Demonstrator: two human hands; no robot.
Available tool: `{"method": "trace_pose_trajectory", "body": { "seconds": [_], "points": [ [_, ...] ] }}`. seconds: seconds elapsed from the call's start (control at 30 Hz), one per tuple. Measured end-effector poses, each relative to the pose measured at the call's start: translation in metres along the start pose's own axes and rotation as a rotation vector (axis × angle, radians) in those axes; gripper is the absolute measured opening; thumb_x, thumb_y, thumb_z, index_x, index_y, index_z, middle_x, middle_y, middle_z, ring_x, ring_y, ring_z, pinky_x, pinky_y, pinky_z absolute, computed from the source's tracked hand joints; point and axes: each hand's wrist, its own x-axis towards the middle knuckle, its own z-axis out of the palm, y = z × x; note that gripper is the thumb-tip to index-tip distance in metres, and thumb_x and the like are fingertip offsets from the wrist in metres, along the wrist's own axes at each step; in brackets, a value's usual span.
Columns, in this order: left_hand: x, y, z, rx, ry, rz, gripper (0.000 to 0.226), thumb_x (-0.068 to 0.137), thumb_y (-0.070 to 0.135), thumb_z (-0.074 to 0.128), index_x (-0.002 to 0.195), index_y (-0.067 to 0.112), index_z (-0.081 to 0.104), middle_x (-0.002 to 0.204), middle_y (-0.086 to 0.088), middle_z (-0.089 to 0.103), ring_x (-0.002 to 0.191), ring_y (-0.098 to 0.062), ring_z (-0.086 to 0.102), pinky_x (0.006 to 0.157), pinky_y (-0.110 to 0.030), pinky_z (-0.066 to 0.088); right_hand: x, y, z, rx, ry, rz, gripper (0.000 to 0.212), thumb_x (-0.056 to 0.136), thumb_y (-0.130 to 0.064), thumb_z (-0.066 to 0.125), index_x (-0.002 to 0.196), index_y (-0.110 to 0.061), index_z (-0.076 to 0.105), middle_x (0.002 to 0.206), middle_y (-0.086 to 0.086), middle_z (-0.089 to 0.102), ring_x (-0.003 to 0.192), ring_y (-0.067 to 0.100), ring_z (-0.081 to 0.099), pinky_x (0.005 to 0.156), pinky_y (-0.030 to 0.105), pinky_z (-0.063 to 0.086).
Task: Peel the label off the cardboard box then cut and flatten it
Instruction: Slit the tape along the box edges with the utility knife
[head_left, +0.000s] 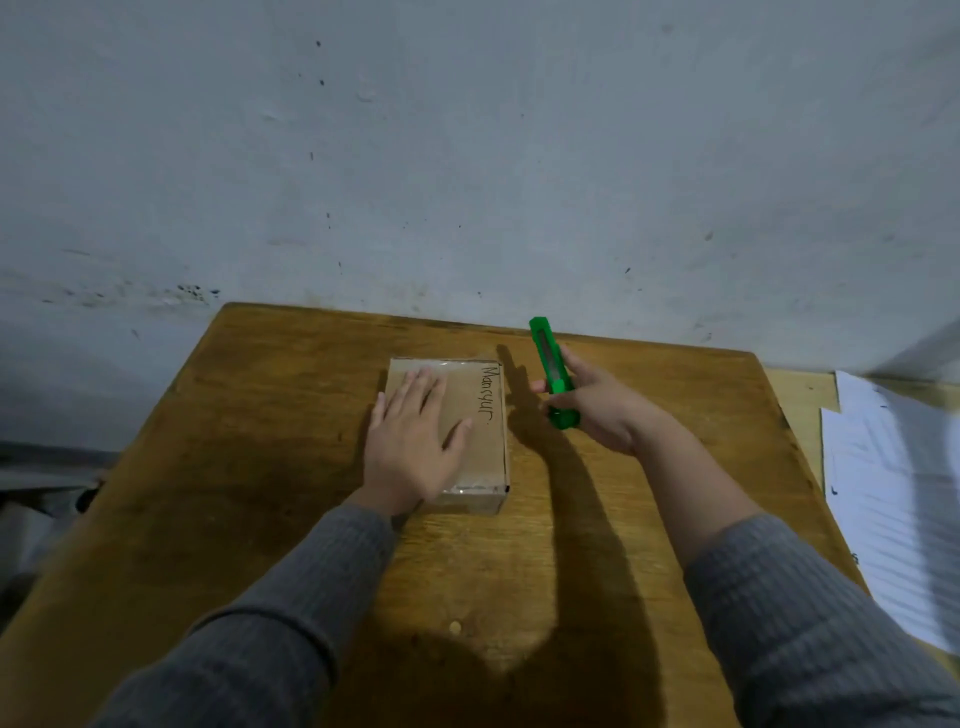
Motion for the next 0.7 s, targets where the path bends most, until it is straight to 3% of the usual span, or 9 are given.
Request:
{"method": "trace_pose_trajectory", "body": {
  "seconds": [0.1, 0.27, 0.37, 0.43, 0.47, 0.53, 0.6, 0.7],
  "points": [
    [0.001, -0.002, -0.005, 0.041, -0.042, 0.0, 0.079, 0.094, 0.062, 0.021, 0.152, 0.014, 0.0, 0.161, -0.002, -0.006, 0.147, -0.015, -0.006, 0.115, -0.038, -0.01, 0.002, -0.007, -0.001, 0.023, -0.069, -0.019, 0.081, 0.088, 0.013, 0.043, 0.149, -0.03, 0.011, 0.123, 0.013, 0.056, 0.099, 0.022, 0.057, 0.08, 0.032, 0.052],
    [-0.01, -0.008, 0.002, 0.039, 0.014, -0.133, 0.089, 0.09, 0.069, 0.019, 0.151, 0.011, -0.008, 0.16, -0.006, -0.012, 0.146, -0.02, -0.012, 0.117, -0.04, -0.007, 0.002, -0.01, 0.007, -0.107, -0.021, -0.131, 0.062, 0.094, 0.0, 0.044, 0.147, -0.026, 0.025, 0.111, 0.008, 0.065, 0.087, 0.016, 0.061, 0.08, 0.03, 0.053],
    [-0.014, -0.011, 0.005, -0.02, 0.008, -0.167, 0.093, 0.088, 0.072, 0.021, 0.151, 0.011, -0.011, 0.159, -0.006, -0.015, 0.147, -0.019, -0.009, 0.118, -0.039, -0.003, 0.004, -0.007, 0.015, -0.283, 0.062, -0.243, 0.052, 0.096, -0.01, 0.045, 0.143, -0.03, 0.035, 0.095, -0.001, 0.067, 0.074, 0.012, 0.055, 0.068, 0.026, 0.049],
    [-0.014, -0.011, 0.005, -0.026, 0.016, -0.157, 0.095, 0.087, 0.073, 0.022, 0.151, 0.011, -0.011, 0.159, -0.007, -0.016, 0.147, -0.019, -0.008, 0.119, -0.039, -0.001, 0.007, -0.007, 0.02, -0.446, 0.103, -0.347, 0.045, 0.097, -0.013, 0.046, 0.139, -0.03, 0.044, 0.084, -0.013, 0.062, 0.066, 0.007, 0.049, 0.055, 0.015, 0.041],
    [-0.014, -0.011, 0.005, -0.026, 0.026, -0.152, 0.096, 0.086, 0.074, 0.022, 0.151, 0.011, -0.011, 0.159, -0.006, -0.015, 0.147, -0.018, -0.008, 0.119, -0.039, -0.001, 0.008, -0.009, 0.023, -0.562, 0.123, -0.407, 0.042, 0.096, -0.014, 0.048, 0.136, -0.03, 0.048, 0.084, -0.018, 0.06, 0.066, 0.003, 0.049, 0.052, 0.011, 0.038],
    [-0.015, -0.011, 0.005, -0.024, 0.043, -0.146, 0.097, 0.085, 0.075, 0.023, 0.151, 0.011, -0.01, 0.159, -0.006, -0.015, 0.147, -0.018, -0.008, 0.119, -0.038, -0.001, 0.011, -0.014, 0.028, -0.797, 0.139, -0.535, 0.041, 0.095, -0.016, 0.05, 0.133, -0.03, 0.05, 0.104, -0.013, 0.068, 0.088, 0.002, 0.058, 0.063, 0.007, 0.036],
    [-0.016, -0.011, 0.006, -0.015, 0.046, -0.15, 0.098, 0.085, 0.075, 0.023, 0.151, 0.01, -0.009, 0.16, -0.007, -0.014, 0.147, -0.018, -0.007, 0.12, -0.038, -0.001, 0.019, -0.017, 0.032, -0.965, 0.129, -0.627, 0.041, 0.095, -0.019, 0.051, 0.133, -0.034, 0.05, 0.124, -0.004, 0.065, 0.107, 0.013, 0.061, 0.077, 0.019, 0.045],
    [-0.016, -0.011, 0.006, -0.005, 0.051, -0.158, 0.098, 0.085, 0.075, 0.023, 0.151, 0.009, -0.007, 0.16, -0.007, -0.012, 0.147, -0.018, -0.007, 0.12, -0.038, -0.001, 0.028, -0.024, 0.039, -1.067, 0.127, -0.653, 0.04, 0.096, -0.022, 0.049, 0.132, -0.039, 0.05, 0.123, 0.0, 0.066, 0.089, 0.018, 0.065, 0.069, 0.031, 0.052]
  ]
}}
